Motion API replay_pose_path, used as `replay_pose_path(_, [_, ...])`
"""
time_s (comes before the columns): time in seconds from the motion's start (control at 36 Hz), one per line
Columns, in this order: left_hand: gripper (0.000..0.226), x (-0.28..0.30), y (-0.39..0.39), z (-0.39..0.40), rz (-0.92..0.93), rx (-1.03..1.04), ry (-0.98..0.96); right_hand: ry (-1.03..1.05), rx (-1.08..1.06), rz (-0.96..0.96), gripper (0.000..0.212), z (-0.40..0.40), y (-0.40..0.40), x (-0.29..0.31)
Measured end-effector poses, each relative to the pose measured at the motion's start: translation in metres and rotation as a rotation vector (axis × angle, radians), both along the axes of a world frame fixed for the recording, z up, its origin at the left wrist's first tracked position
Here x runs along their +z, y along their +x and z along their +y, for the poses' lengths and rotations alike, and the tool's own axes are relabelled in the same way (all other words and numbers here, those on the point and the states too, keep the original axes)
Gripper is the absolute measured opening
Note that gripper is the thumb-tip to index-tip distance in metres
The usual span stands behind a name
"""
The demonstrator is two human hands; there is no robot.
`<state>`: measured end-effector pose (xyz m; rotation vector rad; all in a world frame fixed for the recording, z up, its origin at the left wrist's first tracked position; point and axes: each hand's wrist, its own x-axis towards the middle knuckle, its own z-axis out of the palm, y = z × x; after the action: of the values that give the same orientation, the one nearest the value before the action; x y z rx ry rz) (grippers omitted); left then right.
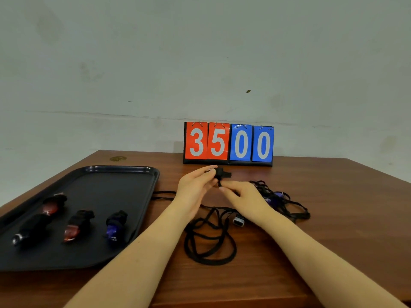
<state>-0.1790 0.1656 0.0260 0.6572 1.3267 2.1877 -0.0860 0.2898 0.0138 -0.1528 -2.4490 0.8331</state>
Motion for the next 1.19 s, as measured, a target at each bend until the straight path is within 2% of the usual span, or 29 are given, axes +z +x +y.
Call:
replay_pose_path(0.08, [0.022, -0.003, -0.006, 0.001, 0.112, 0.153, -0.135, 0.089, 0.011, -0.039, 0.025, -0.002, 0.002, 0.002])
replay_pose_path(0.14, [0.021, -0.003, -0.008, 0.000, 0.259, 0.236, -0.240, 0.146, 0.015, -0.039, 0.024, -0.004, 0.003, 0.003])
replay_pose_path(0.31, [0.019, -0.003, -0.010, 0.000, 0.544, 0.304, -0.374, 0.165, -0.015, 0.042, 0.019, -0.002, 0.005, 0.003])
replay_pose_path(0.47, [0.020, -0.006, -0.013, -0.001, 0.583, 0.306, -0.399, 0.086, -0.022, 0.094, 0.020, -0.005, 0.006, 0.006])
replay_pose_path(0.64, [0.020, -0.001, -0.009, -0.002, 0.676, 0.151, -0.441, -0.032, -0.095, 0.227, 0.021, 0.000, 0.005, 0.007])
replay_pose_path(0.75, [0.023, 0.002, -0.007, -0.005, 0.645, 0.077, -0.410, -0.063, -0.110, 0.279, 0.016, 0.002, 0.006, 0.008])
replay_pose_path(0.89, [0.022, 0.003, -0.007, -0.009, 0.501, -0.049, -0.332, -0.114, -0.117, 0.338, 0.011, 0.001, 0.007, 0.013])
replay_pose_path(1.11, [0.020, 0.010, 0.004, -0.006, 0.118, -0.256, 0.016, -0.495, -0.069, 0.308, 0.020, 0.001, 0.006, 0.021])
replay_pose_path(1.19, [0.021, 0.010, 0.003, -0.004, 0.000, -0.261, 0.108, -0.358, -0.022, 0.272, 0.032, -0.003, 0.006, 0.016])
